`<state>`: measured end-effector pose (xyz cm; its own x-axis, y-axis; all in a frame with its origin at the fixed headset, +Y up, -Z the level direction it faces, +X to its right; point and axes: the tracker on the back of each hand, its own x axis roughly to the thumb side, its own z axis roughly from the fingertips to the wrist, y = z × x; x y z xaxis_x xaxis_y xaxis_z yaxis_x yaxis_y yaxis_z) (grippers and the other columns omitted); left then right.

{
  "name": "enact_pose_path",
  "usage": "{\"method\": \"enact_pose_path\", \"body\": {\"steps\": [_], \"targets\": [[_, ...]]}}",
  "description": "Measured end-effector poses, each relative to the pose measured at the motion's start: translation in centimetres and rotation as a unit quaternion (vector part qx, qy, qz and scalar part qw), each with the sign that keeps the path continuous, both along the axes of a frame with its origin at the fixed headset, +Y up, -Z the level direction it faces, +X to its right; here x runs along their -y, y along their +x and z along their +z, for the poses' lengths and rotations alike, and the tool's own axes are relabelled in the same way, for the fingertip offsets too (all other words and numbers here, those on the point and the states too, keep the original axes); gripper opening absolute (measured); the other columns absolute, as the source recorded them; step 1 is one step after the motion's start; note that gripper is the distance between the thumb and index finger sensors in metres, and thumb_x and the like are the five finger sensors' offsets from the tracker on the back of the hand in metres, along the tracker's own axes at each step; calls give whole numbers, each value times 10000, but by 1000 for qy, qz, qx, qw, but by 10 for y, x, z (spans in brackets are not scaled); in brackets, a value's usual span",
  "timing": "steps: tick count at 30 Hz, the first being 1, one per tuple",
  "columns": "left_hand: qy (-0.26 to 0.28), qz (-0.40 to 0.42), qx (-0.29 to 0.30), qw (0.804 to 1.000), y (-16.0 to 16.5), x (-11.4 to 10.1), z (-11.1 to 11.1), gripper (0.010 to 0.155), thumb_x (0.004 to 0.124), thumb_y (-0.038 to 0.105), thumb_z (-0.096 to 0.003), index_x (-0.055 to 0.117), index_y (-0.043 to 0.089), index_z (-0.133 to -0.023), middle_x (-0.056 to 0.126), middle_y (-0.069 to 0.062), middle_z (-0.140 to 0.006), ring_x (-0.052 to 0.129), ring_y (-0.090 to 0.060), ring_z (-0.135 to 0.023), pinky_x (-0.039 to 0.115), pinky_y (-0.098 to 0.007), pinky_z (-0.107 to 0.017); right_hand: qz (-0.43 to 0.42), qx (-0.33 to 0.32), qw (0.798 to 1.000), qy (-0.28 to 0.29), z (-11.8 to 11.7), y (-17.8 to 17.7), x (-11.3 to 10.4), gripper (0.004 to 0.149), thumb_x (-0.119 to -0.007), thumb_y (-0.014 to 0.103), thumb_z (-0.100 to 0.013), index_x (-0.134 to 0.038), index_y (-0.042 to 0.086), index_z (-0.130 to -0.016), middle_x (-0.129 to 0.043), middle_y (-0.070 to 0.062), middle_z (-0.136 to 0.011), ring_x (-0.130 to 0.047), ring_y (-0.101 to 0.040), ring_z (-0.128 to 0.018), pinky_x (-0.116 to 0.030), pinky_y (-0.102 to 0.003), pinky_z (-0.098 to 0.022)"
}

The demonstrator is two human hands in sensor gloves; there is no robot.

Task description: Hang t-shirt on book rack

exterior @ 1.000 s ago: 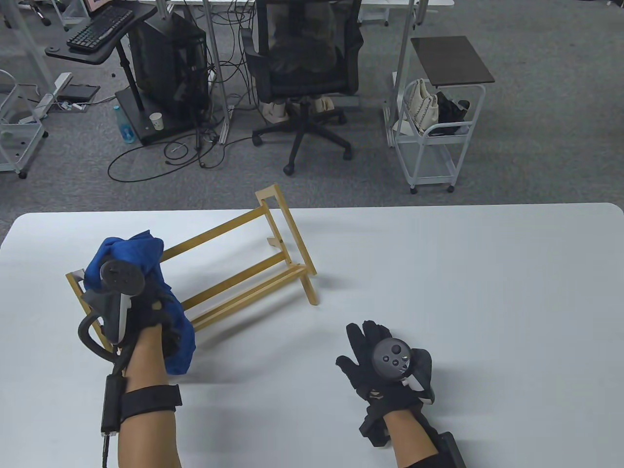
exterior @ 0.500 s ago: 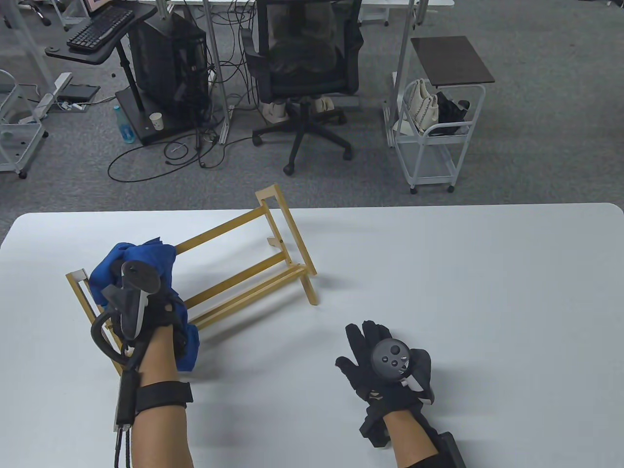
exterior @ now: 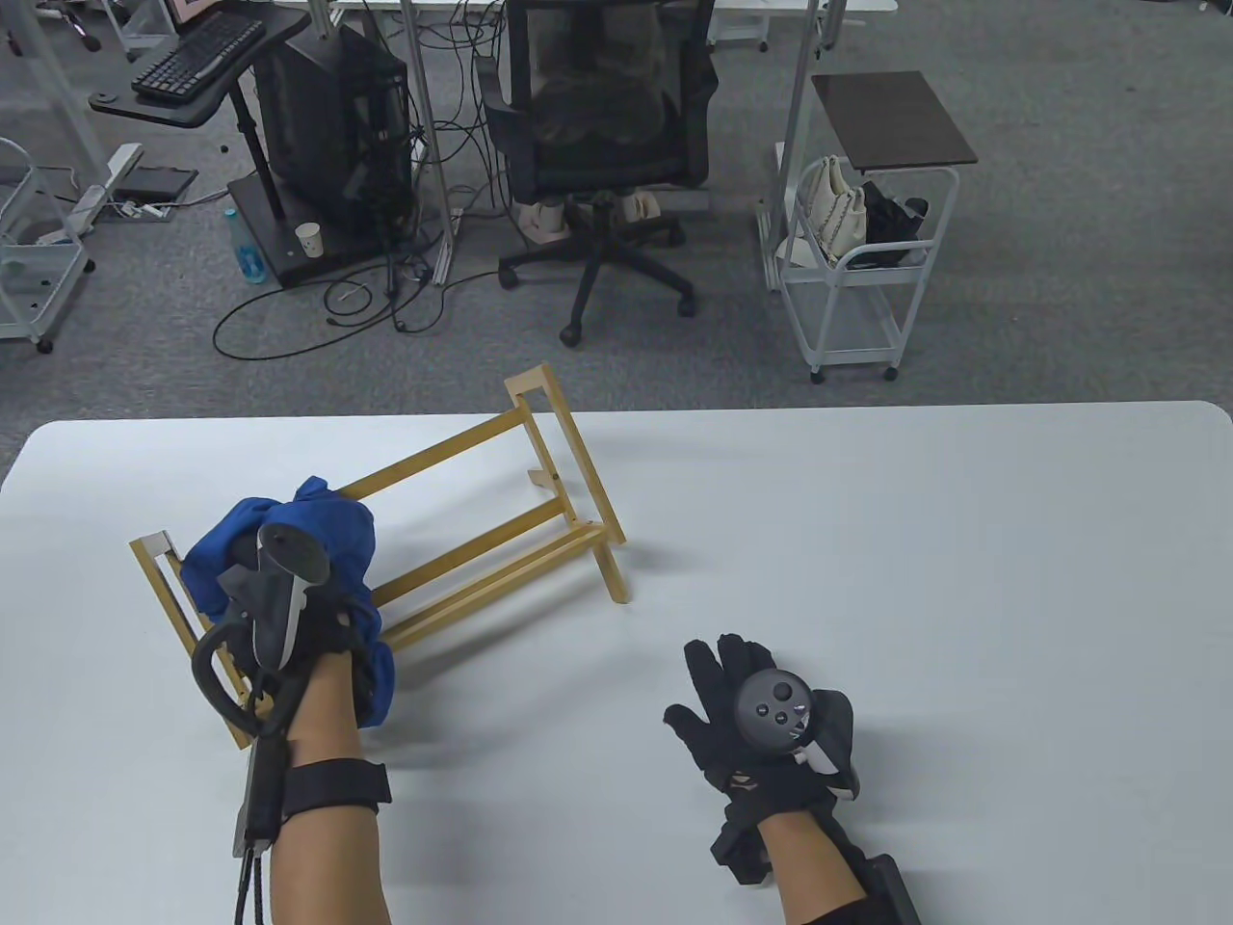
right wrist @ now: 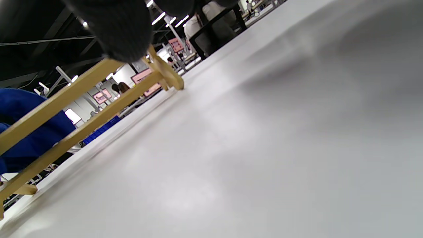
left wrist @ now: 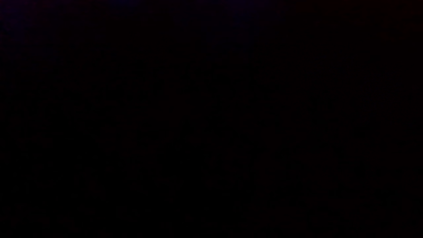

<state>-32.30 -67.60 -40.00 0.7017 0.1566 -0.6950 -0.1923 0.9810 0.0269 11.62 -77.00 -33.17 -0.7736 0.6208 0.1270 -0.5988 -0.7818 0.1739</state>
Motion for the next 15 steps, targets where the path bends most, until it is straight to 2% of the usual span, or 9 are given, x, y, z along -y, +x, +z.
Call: {"method": "enact_pose_path", "body": {"steps": [7,15], "targets": [[1,29,7,1000,0,3,3,851,690,663,-586,241,206,-1146,735,-171,-1030,933,-359,-804,823,-486,-563,-3,3,1000,-2,0,2,-1,690,-773,445,-590,-431,237,-1152,-302,-237,-1162,-227,-507,-1066,-294,-767,-689],[33,57,33,997,-5,1,15,856,685,669,-582,221,227,-1149,689,-185,-1060,891,-385,-850,801,-504,-588,0,6,1000,-5,0,2,0,690,-772,445,-589,-432,236,-1152,-301,-235,-1163,-226,-509,-1065,-292,-768,-689]]}}
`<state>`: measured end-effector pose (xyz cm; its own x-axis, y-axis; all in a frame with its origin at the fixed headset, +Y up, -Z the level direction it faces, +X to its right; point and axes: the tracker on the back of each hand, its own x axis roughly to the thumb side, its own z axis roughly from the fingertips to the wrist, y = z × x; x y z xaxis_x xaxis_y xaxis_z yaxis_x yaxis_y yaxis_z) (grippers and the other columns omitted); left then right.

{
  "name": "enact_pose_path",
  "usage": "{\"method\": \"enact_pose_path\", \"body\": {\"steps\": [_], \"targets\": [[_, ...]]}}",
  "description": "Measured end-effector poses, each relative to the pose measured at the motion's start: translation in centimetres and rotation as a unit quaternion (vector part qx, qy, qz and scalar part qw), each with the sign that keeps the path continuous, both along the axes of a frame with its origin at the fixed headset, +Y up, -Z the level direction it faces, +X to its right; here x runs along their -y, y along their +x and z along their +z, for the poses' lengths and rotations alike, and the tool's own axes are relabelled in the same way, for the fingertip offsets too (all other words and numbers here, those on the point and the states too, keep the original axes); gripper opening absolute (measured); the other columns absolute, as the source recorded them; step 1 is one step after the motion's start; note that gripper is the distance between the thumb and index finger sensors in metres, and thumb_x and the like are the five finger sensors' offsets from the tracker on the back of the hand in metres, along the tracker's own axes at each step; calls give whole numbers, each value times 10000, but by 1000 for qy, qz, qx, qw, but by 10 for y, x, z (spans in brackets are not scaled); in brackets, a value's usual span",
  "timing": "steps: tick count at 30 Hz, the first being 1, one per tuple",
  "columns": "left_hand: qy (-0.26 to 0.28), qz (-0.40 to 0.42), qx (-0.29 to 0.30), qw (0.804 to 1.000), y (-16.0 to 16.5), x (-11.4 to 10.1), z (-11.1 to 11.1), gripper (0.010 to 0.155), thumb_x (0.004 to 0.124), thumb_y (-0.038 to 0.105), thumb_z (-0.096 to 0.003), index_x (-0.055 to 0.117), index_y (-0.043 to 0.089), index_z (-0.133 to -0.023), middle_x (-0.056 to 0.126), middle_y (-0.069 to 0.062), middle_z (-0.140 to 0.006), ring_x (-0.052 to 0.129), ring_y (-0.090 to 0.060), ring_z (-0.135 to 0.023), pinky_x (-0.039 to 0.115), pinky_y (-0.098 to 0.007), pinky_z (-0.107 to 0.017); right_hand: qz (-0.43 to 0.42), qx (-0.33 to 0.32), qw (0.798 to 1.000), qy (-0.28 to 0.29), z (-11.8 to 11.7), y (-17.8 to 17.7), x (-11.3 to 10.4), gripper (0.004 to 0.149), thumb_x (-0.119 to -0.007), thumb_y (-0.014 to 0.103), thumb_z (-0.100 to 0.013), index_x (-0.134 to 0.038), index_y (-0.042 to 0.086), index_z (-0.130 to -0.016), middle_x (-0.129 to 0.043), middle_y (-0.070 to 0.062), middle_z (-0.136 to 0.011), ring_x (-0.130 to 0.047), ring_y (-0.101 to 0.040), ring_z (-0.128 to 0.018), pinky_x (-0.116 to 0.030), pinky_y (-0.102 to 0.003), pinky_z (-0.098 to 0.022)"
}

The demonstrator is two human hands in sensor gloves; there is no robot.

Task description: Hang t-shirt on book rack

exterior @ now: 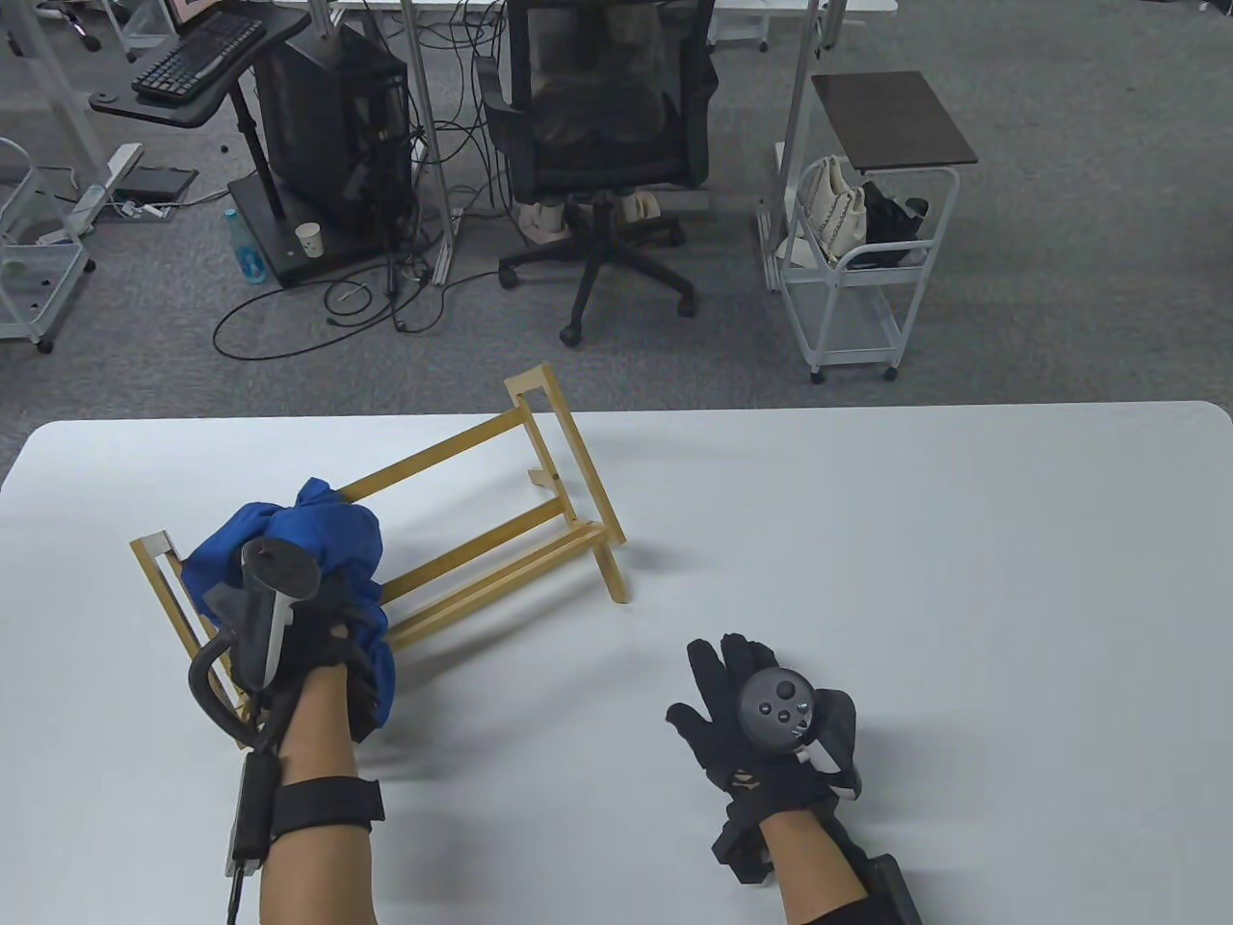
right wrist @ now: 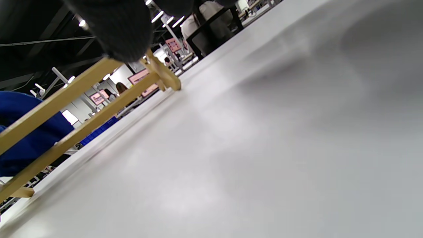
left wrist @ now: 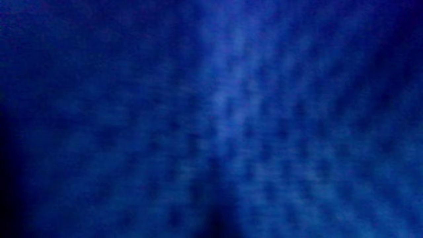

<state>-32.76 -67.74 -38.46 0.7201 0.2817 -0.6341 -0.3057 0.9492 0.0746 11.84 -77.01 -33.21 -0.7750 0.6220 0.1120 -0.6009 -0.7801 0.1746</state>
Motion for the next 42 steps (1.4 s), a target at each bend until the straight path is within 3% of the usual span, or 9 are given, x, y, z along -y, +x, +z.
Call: {"method": "enact_pose_path", "body": {"steps": [14,24,31,42], "targets": [[51,18,53,997,7,-6,20,834,679,658,-583,229,249,-1154,585,-206,-1113,763,-439,-955,700,-577,-658,-28,20,999,11,0,9,-12,688,-772,443,-591,-431,238,-1152,-295,-235,-1163,-219,-507,-1067,-287,-767,-690],[108,-23,137,984,18,-21,39,805,698,647,-579,286,276,-1162,507,-201,-1155,627,-464,-1041,562,-652,-709,-17,24,997,76,12,6,-43,677,-764,435,-599,-435,233,-1156,-293,-228,-1168,-210,-499,-1073,-274,-766,-696],[148,-46,235,960,50,-27,53,798,719,634,-576,306,289,-1165,486,-185,-1174,558,-463,-1081,489,-688,-718,36,17,991,127,23,-4,-68,673,-769,438,-597,-449,240,-1154,-304,-219,-1174,-215,-486,-1084,-273,-761,-703],[154,-114,399,897,117,-4,73,757,710,638,-570,368,320,-1165,518,-150,-1188,560,-439,-1108,486,-672,-737,78,31,988,130,19,-4,-65,681,-778,439,-593,-443,253,-1155,-293,-207,-1180,-167,-459,-1089,-226,-741,-716]]}}
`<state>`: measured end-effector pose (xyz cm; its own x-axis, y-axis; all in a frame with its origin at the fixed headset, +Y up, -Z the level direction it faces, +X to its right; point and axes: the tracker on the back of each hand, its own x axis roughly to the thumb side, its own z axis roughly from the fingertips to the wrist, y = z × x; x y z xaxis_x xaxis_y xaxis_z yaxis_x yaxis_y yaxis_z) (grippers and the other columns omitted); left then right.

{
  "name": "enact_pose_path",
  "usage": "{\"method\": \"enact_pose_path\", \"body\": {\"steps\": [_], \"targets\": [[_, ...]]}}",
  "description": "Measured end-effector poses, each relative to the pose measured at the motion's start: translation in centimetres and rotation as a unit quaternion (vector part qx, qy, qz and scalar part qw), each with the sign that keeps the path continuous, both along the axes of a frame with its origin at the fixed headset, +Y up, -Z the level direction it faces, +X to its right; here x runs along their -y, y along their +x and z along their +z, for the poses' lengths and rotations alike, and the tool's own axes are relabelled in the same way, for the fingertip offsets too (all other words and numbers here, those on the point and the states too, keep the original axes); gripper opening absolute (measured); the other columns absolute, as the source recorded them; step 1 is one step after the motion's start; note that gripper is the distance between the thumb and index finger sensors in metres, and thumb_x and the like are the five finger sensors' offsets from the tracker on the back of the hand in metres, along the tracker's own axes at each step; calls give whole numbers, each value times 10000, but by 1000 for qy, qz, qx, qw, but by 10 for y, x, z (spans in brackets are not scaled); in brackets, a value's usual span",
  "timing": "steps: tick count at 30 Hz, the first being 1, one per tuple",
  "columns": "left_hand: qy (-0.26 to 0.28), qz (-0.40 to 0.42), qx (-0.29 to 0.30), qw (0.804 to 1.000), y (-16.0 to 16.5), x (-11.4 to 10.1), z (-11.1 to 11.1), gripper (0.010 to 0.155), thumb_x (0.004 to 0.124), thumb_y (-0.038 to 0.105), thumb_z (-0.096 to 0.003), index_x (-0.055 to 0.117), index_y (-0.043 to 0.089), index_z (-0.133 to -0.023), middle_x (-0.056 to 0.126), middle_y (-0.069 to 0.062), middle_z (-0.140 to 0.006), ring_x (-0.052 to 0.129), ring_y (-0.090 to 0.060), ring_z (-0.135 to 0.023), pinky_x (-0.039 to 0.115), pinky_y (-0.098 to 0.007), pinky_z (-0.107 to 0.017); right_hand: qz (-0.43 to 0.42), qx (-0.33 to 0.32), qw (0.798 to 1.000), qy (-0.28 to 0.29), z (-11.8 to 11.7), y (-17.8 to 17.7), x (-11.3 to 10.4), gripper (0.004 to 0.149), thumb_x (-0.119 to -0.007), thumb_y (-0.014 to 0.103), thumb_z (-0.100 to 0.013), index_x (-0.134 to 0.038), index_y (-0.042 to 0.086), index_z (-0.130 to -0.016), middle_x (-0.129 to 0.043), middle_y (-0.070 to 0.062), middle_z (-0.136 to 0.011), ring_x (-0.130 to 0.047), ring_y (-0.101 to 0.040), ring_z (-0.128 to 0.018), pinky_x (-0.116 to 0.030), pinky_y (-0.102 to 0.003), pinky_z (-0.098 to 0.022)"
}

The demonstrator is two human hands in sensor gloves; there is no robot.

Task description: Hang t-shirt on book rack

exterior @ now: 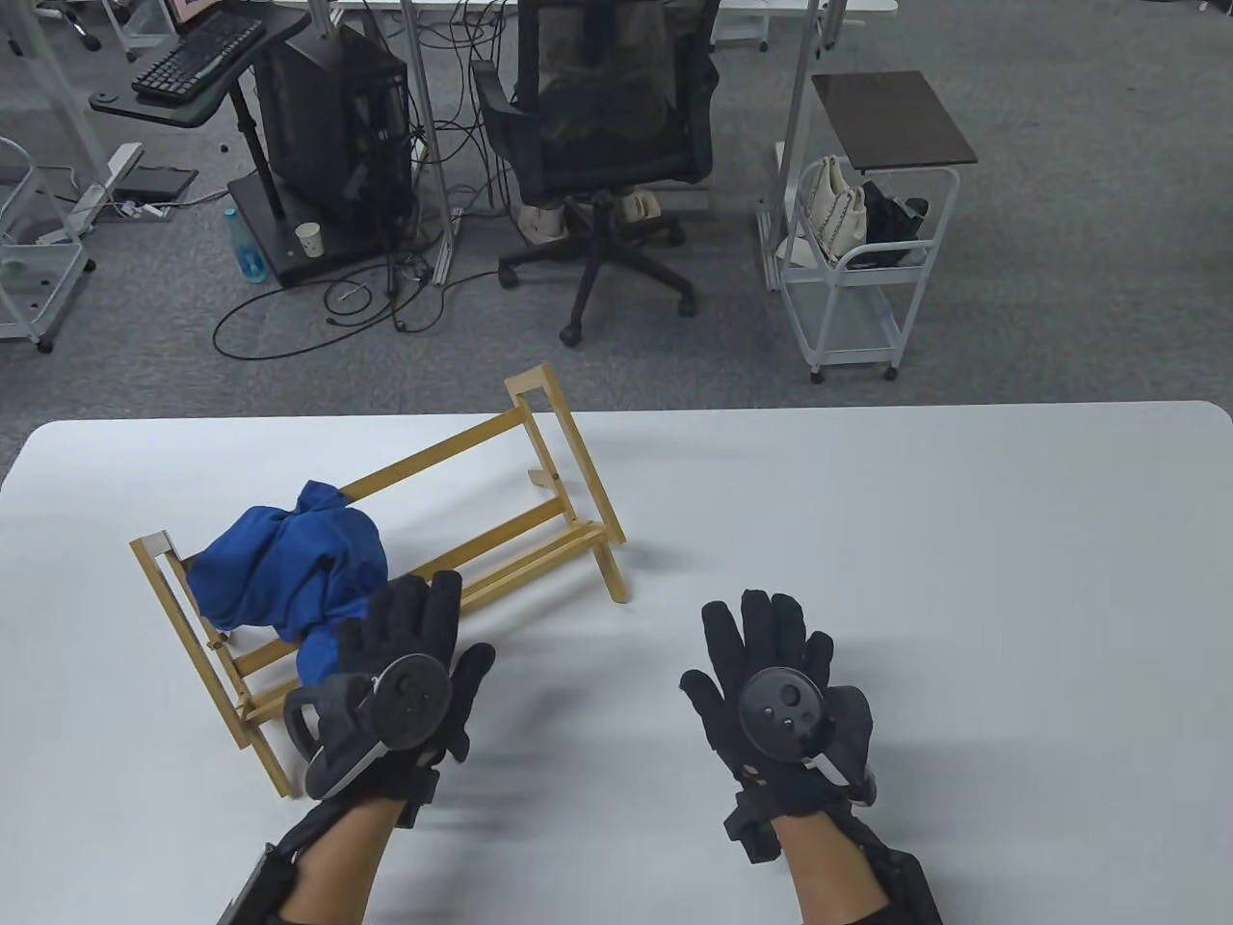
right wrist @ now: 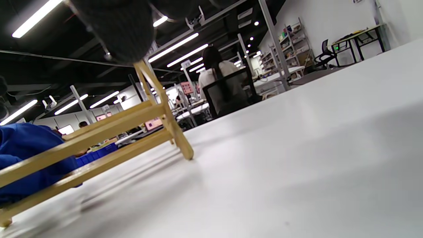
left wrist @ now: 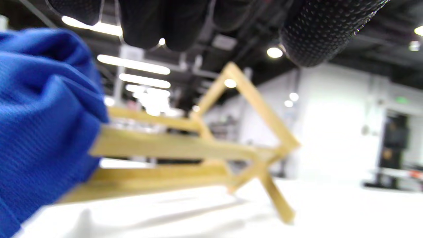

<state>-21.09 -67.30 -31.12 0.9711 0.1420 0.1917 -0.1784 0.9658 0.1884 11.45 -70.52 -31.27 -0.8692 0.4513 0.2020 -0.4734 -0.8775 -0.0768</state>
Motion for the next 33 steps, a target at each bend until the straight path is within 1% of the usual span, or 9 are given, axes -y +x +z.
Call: {"method": "enact_pose_path", "body": {"steps": [3,10,14,18,22,24,25,33], "targets": [[-10,4,31,999,8,9,3,758,691,654,-569,356,332,-1168,500,-144,-1200,509,-441,-1130,453,-678,-740,14,1,1000,-4,0,-1,4,685,-783,439,-590,-443,254,-1155,-291,-203,-1181,-163,-457,-1089,-227,-743,-715],[-48,0,54,997,15,37,4,805,641,709,-559,277,344,-1177,386,-150,-1238,343,-451,-1160,344,-696,-734,36,-7,999,4,2,-5,13,701,-784,450,-586,-417,272,-1156,-268,-191,-1184,-140,-440,-1088,-208,-738,-715],[-60,-8,62,996,16,49,4,810,635,714,-557,261,350,-1177,346,-149,-1245,297,-451,-1161,306,-691,-735,54,-12,998,3,2,-8,21,721,-793,450,-579,-390,288,-1155,-242,-183,-1183,-123,-432,-1082,-207,-732,-714],[-74,-29,64,995,15,53,6,830,618,729,-557,205,357,-1174,270,-152,-1252,228,-453,-1156,259,-690,-728,69,-21,997,0,4,-11,30,736,-796,461,-574,-370,303,-1153,-215,-175,-1183,-102,-427,-1077,-193,-733,-712],[-81,-25,73,994,14,56,9,845,615,736,-553,177,360,-1170,224,-151,-1254,192,-450,-1153,229,-689,-722,79,-35,996,-1,8,-12,37,749,-795,476,-569,-357,312,-1153,-193,-166,-1184,-86,-421,-1073,-179,-733,-708],[-88,-32,73,993,15,57,9,850,612,738,-555,158,363,-1167,198,-148,-1254,178,-449,-1148,208,-687,-718,79,-37,996,-4,8,-12,39,753,-794,481,-568,-352,313,-1154,-187,-164,-1183,-78,-420,-1071,-173,-733,-705],[-89,-35,71,993,15,57,9,854,612,738,-555,153,361,-1168,188,-148,-1254,143,-449,-1150,191,-684,-713,78,-38,996,-6,8,-13,39,754,-794,481,-568,-349,315,-1153,-182,-165,-1183,-74,-420,-1069,-170,-732,-705],[-98,-37,63,992,14,58,8,862,615,737,-557,130,360,-1162,154,-144,-1251,107,-443,-1141,138,-673,-694,91,-61,994,-19,8,-23,45,757,-791,485,-570,-340,317,-1153,-161,-165,-1180,-57,-419,-1061,-158,-729,-699]]}}
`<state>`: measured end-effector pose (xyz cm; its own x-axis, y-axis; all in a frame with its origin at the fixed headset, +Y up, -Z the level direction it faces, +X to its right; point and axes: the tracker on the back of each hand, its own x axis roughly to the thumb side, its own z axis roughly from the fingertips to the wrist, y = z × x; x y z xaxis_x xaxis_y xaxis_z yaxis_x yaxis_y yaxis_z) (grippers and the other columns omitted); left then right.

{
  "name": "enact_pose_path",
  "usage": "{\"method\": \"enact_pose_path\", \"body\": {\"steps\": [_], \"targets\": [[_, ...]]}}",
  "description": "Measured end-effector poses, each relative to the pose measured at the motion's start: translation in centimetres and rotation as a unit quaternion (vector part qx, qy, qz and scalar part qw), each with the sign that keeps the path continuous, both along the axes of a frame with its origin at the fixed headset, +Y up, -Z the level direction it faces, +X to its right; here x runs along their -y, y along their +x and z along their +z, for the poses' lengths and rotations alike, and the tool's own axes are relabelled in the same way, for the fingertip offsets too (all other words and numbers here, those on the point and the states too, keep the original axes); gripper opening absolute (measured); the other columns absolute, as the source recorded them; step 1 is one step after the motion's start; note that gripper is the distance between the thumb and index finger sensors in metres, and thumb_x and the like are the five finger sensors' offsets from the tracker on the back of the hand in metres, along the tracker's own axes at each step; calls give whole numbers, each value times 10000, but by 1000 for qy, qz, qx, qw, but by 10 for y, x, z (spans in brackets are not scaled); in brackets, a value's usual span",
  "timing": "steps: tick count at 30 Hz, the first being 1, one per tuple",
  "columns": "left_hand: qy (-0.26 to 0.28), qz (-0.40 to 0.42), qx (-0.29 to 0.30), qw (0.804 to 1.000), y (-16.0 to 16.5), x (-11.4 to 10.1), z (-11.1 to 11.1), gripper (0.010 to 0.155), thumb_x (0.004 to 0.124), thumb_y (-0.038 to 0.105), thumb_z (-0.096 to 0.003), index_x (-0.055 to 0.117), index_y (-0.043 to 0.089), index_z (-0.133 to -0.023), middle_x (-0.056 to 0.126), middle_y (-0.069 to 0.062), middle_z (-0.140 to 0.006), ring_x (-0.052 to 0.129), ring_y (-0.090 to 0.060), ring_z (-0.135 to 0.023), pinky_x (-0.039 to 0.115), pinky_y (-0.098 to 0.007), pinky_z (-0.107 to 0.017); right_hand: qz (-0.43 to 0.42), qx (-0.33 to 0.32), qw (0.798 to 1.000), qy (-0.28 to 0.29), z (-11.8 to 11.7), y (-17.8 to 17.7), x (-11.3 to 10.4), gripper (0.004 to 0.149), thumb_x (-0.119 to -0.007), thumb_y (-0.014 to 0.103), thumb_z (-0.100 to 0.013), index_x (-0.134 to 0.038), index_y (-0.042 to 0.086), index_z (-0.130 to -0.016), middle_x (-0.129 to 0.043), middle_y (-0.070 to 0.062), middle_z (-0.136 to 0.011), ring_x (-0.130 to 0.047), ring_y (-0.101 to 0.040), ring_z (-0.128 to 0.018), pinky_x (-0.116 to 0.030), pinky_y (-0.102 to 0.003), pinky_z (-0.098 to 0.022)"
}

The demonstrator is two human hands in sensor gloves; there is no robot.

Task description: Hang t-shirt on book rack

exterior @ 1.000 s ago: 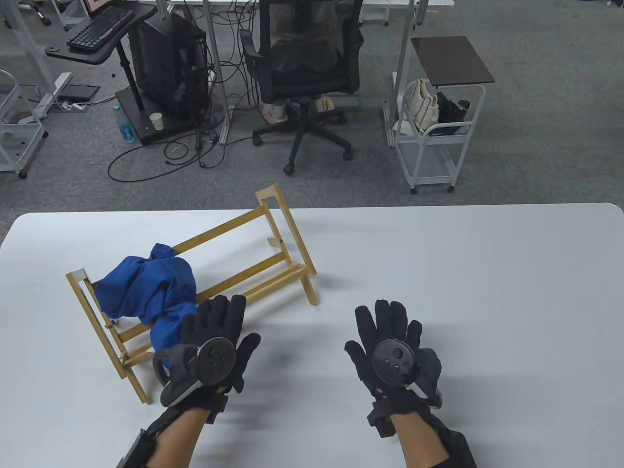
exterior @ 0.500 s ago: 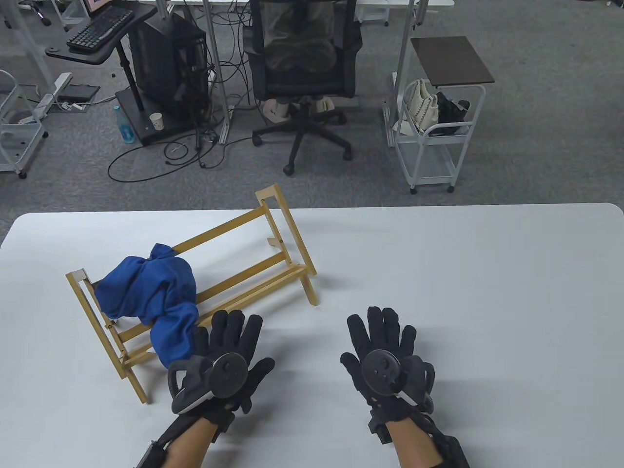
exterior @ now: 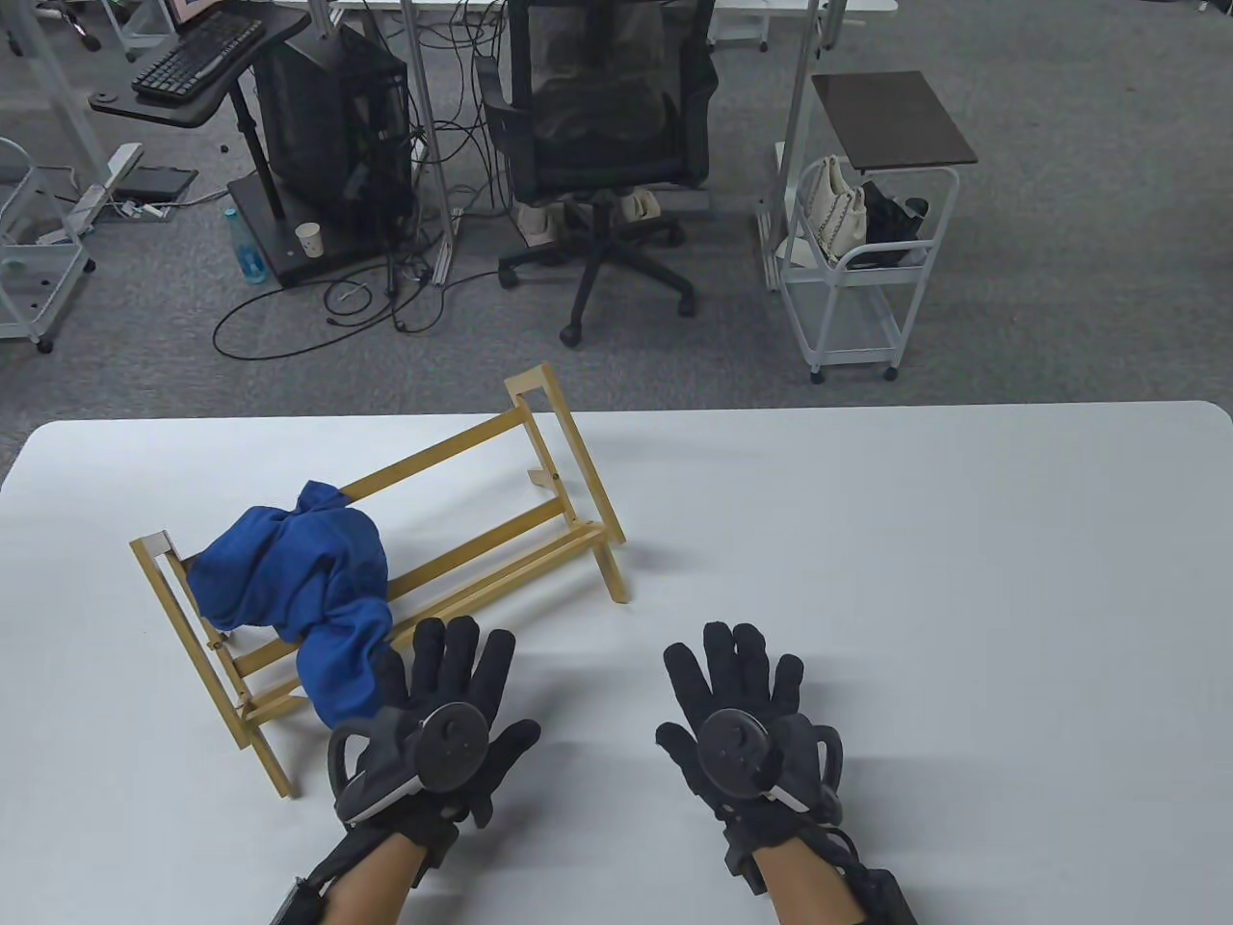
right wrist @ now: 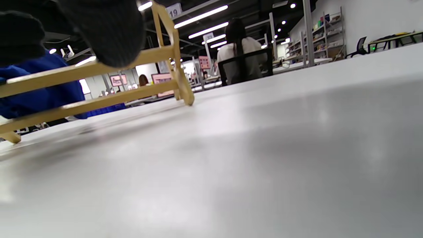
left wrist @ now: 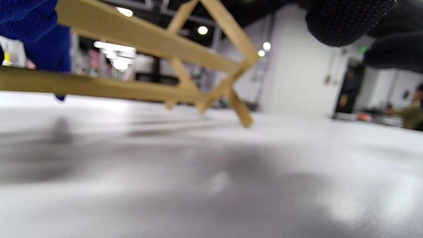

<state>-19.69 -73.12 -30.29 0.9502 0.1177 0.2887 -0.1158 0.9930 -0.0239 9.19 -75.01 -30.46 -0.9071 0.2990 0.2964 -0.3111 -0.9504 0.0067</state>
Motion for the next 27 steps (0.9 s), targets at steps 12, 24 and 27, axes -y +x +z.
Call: {"method": "enact_pose_path", "body": {"steps": [12,24,27], "targets": [[-28,1,5,1000,1,3,-2,882,607,754,-556,93,363,-1157,105,-145,-1248,75,-438,-1137,120,-671,-688,-10,0,1000,3,4,3,-4,757,-794,482,-569,-341,316,-1153,-157,-160,-1179,-50,-415,-1059,-149,-727,-698],[-25,-3,7,1000,2,3,-2,881,606,753,-557,94,360,-1157,101,-143,-1246,68,-434,-1135,114,-666,-689,-12,5,1000,-3,4,4,-4,754,-793,480,-569,-346,313,-1152,-157,-161,-1179,-50,-416,-1058,-150,-731,-695],[-25,-1,7,1000,2,3,-2,878,606,751,-558,95,361,-1157,102,-144,-1246,68,-434,-1134,113,-665,-689,-11,6,1000,-4,4,4,-3,755,-794,479,-568,-346,313,-1153,-160,-163,-1178,-50,-417,-1058,-150,-730,-696]]}}
